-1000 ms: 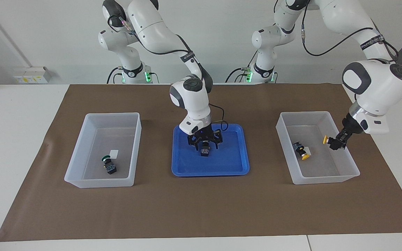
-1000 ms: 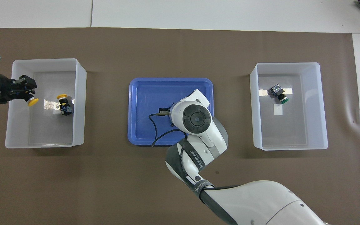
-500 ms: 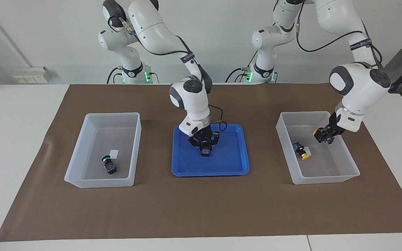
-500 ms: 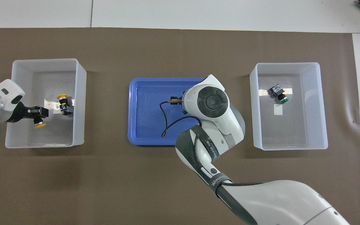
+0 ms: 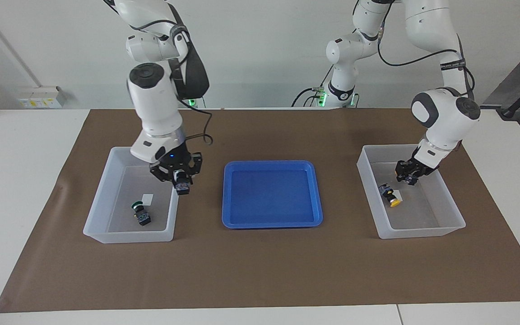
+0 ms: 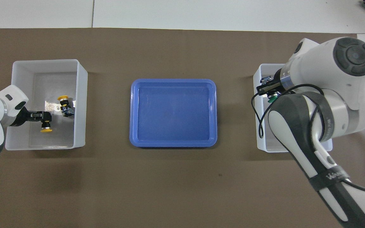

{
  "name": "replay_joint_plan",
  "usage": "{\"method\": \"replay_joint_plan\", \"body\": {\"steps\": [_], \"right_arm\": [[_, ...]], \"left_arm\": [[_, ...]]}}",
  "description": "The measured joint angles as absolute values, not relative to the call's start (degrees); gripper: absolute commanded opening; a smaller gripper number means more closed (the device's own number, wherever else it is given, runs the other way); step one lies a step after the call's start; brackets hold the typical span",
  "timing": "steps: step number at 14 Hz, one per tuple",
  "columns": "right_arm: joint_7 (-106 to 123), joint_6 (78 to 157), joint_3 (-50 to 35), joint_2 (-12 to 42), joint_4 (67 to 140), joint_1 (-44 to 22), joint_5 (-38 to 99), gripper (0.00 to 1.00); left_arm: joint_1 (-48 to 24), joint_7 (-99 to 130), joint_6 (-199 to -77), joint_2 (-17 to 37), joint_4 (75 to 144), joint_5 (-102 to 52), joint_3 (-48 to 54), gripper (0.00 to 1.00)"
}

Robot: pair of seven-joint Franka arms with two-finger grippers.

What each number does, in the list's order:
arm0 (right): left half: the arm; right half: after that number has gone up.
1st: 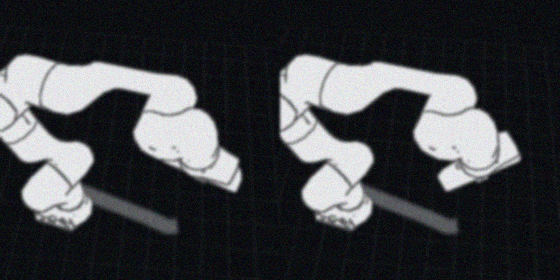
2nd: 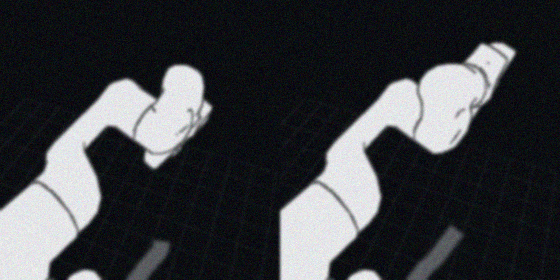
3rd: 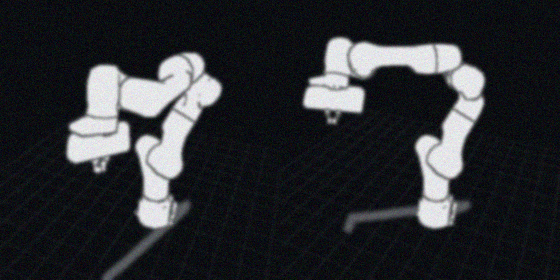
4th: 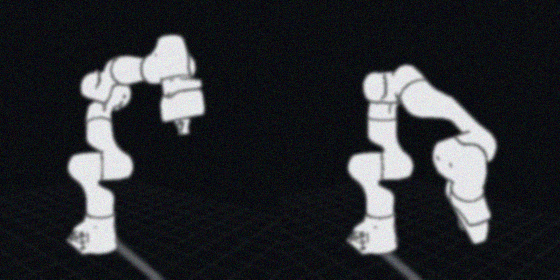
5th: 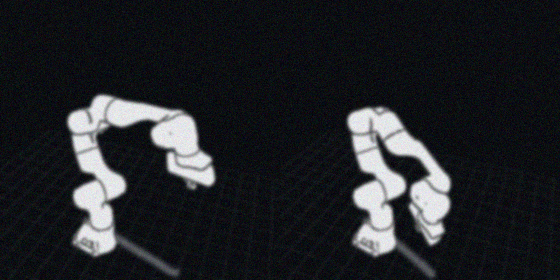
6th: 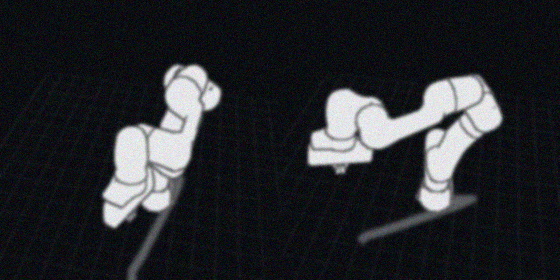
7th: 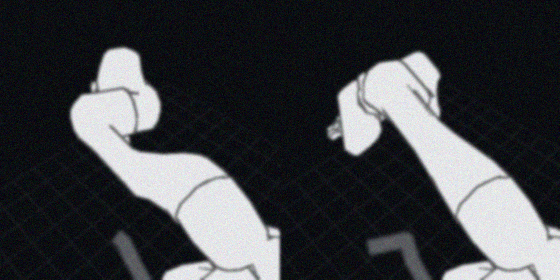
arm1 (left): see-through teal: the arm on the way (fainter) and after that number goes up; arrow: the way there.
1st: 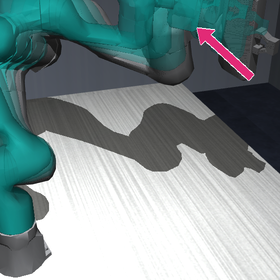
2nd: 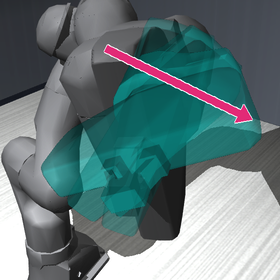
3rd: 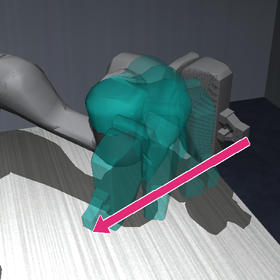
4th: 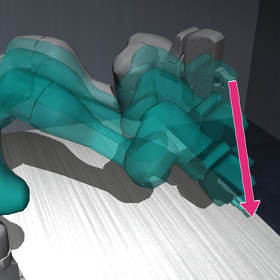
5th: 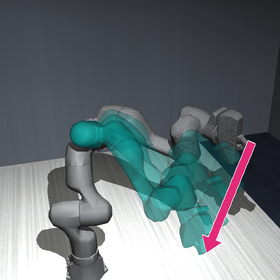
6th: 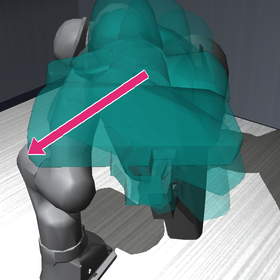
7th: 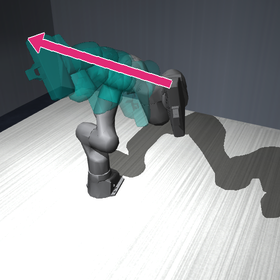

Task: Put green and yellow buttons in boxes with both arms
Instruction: 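Carry the green button into the box beside the right gripper and release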

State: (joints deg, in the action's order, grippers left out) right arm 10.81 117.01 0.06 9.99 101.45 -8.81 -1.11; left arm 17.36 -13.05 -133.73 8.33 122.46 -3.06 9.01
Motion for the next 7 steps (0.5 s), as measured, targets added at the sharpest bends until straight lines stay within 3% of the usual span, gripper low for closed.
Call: {"method": "replay_joint_plan", "body": {"steps": [3,7], "right_arm": [[19.6,119.3,0.0,9.1,108.0,-4.0,-1.1,0.0],[21.7,128.4,0.0,8.9,117.2,-2.5,-1.0,0.0]], "left_arm": [[17.2,-13.2,-125.0,9.6,113.4,-2.2,9.1,0.87],[15.5,-13.2,-115.1,11.8,103.1,-2.1,9.3,0.86]]}}
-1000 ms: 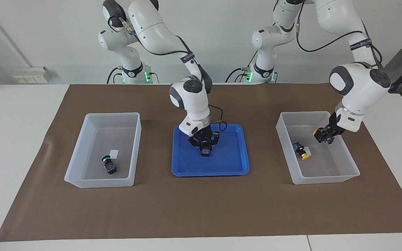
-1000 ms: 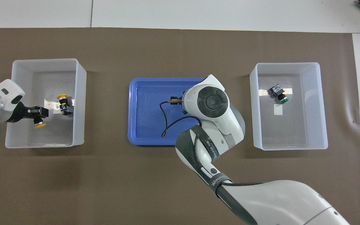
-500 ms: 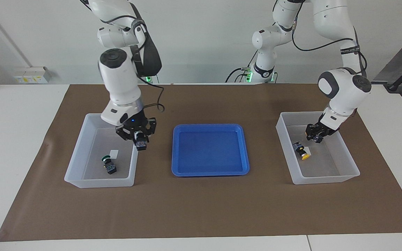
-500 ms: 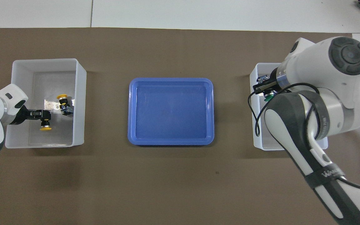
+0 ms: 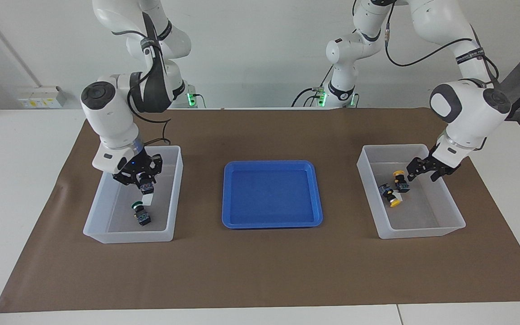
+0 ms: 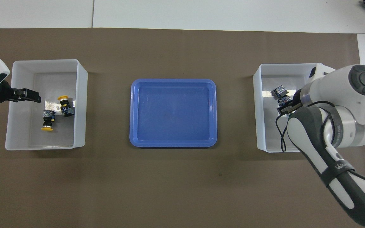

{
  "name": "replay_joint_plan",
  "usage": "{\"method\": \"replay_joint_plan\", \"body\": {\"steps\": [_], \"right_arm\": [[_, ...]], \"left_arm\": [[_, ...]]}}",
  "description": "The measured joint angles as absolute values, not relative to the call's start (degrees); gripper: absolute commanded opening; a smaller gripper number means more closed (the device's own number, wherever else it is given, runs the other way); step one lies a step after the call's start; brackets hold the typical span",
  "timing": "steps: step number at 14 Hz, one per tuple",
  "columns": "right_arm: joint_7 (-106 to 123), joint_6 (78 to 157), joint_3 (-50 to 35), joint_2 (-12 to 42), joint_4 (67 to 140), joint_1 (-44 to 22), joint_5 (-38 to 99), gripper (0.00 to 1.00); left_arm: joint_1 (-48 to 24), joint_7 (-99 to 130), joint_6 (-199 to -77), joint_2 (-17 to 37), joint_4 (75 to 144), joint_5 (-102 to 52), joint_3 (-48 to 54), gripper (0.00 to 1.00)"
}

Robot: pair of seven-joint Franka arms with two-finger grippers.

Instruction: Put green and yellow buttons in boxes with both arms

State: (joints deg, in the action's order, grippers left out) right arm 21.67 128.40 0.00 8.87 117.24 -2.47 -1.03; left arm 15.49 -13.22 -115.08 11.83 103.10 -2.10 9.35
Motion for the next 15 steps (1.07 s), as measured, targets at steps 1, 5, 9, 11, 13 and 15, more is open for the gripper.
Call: {"method": "replay_joint_plan", "body": {"steps": [1,5,9,11,13,15], "right_arm": [[21.7,131.1,0.0,8.9,119.3,-2.5,-0.8,0.0],[21.4,135.1,0.0,9.9,122.6,-2.4,-0.3,1.0],[19.0,135.3,-0.1,9.5,121.8,-2.4,-0.2,1.0],[14.3,134.6,-0.3,8.3,119.0,-2.6,-0.2,1.0],[10.7,130.8,-0.4,6.4,115.2,-2.6,-0.4,1.0],[6.8,124.9,-0.4,4.8,111.0,-2.6,-2.0,1.0]], "left_arm": [[14.8,-12.9,-112.2,11.9,100.9,-2.1,9.4,0.86],[9.6,-4.4,-99.7,11.9,91.6,-2.1,9.6,0.88],[6.2,-1.2,-93.0,10.2,88.5,-1.8,9.8,0.89],[6.2,-1.2,-89.3,7.7,88.1,-1.8,9.8,0.89],[6.1,-1.1,-83.5,5.7,85.8,-1.9,9.9,0.89],[5.8,-0.1,-79.0,5.2,81.5,-1.9,10.0,0.89]]}}
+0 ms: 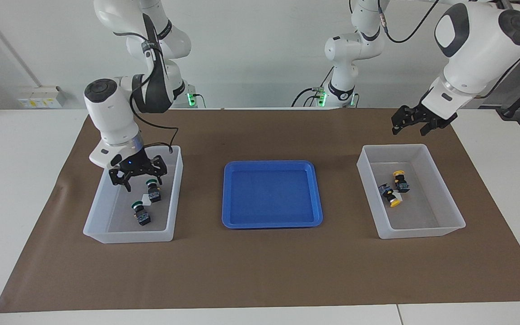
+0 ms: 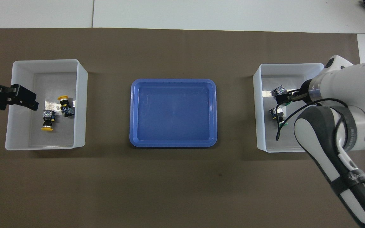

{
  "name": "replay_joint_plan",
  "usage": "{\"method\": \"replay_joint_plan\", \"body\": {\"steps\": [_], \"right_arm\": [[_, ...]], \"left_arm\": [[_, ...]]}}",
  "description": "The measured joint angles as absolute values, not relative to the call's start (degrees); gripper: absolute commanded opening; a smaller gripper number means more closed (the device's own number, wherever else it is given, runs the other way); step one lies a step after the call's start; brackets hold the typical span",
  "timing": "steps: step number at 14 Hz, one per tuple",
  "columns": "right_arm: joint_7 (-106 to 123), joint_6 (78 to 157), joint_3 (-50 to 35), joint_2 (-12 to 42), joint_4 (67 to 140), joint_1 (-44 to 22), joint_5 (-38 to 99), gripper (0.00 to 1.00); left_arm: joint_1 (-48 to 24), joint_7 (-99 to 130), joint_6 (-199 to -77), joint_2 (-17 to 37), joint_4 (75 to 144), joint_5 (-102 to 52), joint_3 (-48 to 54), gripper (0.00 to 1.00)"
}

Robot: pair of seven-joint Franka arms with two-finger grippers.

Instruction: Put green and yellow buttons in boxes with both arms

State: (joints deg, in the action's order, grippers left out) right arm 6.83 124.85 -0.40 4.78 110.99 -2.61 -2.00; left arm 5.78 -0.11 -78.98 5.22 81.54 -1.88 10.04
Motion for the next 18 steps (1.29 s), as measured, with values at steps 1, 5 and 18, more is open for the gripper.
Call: {"method": "replay_joint_plan", "body": {"steps": [1,5,18], "right_arm": [[4.2,121.4,-0.4,4.2,108.6,-2.6,-2.6,1.0],[-4.9,110.1,-0.4,2.6,99.5,-2.6,-3.4,1.0],[-12.2,90.2,-0.4,-2.8,92.5,-0.1,0.5,1.0]], "left_arm": [[5.3,1.0,-78.1,5.2,80.4,-1.9,10.1,0.89],[2.2,5.8,-77.8,5.4,80.1,-1.9,10.5,0.88],[3.9,8.2,-90.7,0.3,95.1,-0.7,9.9,1.0]]}}
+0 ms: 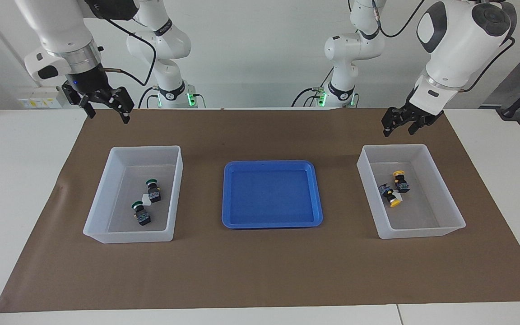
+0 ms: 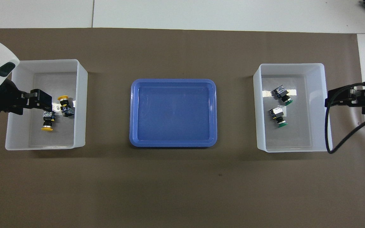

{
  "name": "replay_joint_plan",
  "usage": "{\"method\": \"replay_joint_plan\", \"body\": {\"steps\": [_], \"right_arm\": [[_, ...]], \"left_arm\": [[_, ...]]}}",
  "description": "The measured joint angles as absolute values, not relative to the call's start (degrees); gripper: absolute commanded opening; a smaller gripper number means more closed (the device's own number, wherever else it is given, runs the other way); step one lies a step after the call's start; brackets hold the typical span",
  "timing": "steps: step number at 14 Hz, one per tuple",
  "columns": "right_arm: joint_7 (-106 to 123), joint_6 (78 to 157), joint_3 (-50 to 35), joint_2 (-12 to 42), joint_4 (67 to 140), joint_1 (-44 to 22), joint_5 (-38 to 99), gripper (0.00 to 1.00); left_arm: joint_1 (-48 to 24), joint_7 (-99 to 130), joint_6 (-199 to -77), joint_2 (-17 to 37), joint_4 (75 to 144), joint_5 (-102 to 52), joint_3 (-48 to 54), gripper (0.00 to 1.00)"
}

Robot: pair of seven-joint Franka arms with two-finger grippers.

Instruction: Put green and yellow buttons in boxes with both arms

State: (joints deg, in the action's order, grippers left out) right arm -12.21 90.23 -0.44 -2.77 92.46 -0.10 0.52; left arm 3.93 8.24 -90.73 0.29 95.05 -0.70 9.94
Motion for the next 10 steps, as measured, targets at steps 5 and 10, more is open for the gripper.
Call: {"method": "replay_joint_plan", "body": {"steps": [5,10], "right_arm": [[-9.8,90.2,-0.4,-2.8,92.3,0.2,0.8,1.0],[-7.0,90.2,0.4,-2.8,92.2,0.1,0.8,1.0]], "left_arm": [[5.7,8.2,-90.8,-0.6,95.4,-0.6,9.8,1.0],[5.7,8.2,-92.6,-0.8,95.2,-0.6,10.1,1.0]]}}
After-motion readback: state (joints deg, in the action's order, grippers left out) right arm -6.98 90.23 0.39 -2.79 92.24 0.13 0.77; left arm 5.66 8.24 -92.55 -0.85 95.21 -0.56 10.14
